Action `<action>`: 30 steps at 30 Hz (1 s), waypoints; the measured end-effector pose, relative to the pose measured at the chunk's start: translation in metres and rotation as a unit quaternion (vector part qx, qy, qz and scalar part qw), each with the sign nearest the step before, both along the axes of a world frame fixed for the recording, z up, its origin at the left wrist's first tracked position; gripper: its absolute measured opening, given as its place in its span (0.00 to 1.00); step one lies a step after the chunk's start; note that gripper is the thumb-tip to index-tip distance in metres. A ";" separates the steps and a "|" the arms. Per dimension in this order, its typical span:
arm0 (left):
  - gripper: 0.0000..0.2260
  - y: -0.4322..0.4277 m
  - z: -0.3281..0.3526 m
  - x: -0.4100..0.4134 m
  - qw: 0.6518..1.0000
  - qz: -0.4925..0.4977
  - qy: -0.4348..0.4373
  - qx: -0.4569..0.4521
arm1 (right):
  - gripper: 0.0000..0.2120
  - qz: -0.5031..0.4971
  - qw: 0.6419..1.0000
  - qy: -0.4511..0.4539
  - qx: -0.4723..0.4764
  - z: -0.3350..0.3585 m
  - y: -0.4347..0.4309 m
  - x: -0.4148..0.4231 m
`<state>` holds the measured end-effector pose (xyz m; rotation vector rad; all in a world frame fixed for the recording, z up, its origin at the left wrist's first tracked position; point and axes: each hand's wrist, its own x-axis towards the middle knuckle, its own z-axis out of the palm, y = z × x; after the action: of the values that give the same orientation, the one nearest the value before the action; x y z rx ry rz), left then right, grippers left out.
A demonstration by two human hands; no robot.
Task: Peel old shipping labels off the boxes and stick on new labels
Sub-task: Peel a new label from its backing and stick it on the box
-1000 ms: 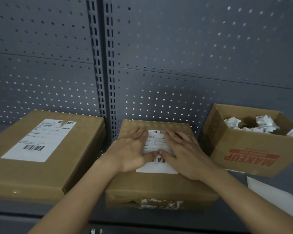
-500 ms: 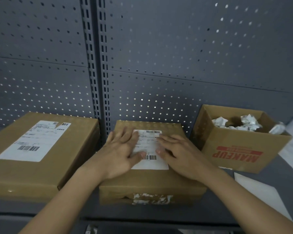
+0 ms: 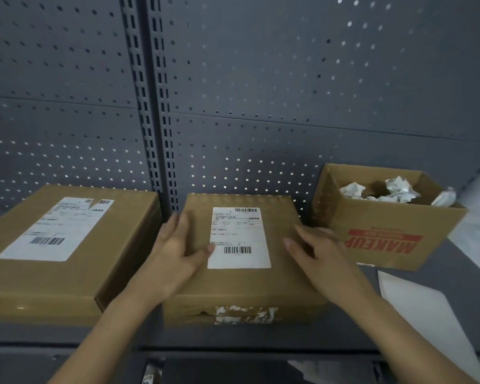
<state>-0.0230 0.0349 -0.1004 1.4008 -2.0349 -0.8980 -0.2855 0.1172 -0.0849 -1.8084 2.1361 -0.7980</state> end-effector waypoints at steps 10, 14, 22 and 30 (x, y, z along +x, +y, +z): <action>0.26 0.032 0.014 -0.002 0.982 0.119 0.083 0.117 | 0.20 -0.041 0.967 -0.231 0.098 -0.015 0.023 -0.010; 0.15 0.051 0.015 0.013 0.985 0.115 0.084 0.098 | 0.17 -0.019 0.969 -0.231 0.085 -0.016 0.044 -0.003; 0.10 0.069 0.021 0.031 0.977 0.086 0.177 0.078 | 0.09 -0.079 0.952 -0.297 0.002 -0.008 0.092 0.032; 0.11 0.086 0.024 0.054 0.956 -0.040 0.260 0.130 | 0.09 -0.206 0.934 -0.282 -0.079 0.000 0.163 0.092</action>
<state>0.0315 0.1212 -0.0766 1.0573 -1.6201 -1.4398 -0.1937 0.2801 -0.0853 -0.9965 2.0985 -1.4181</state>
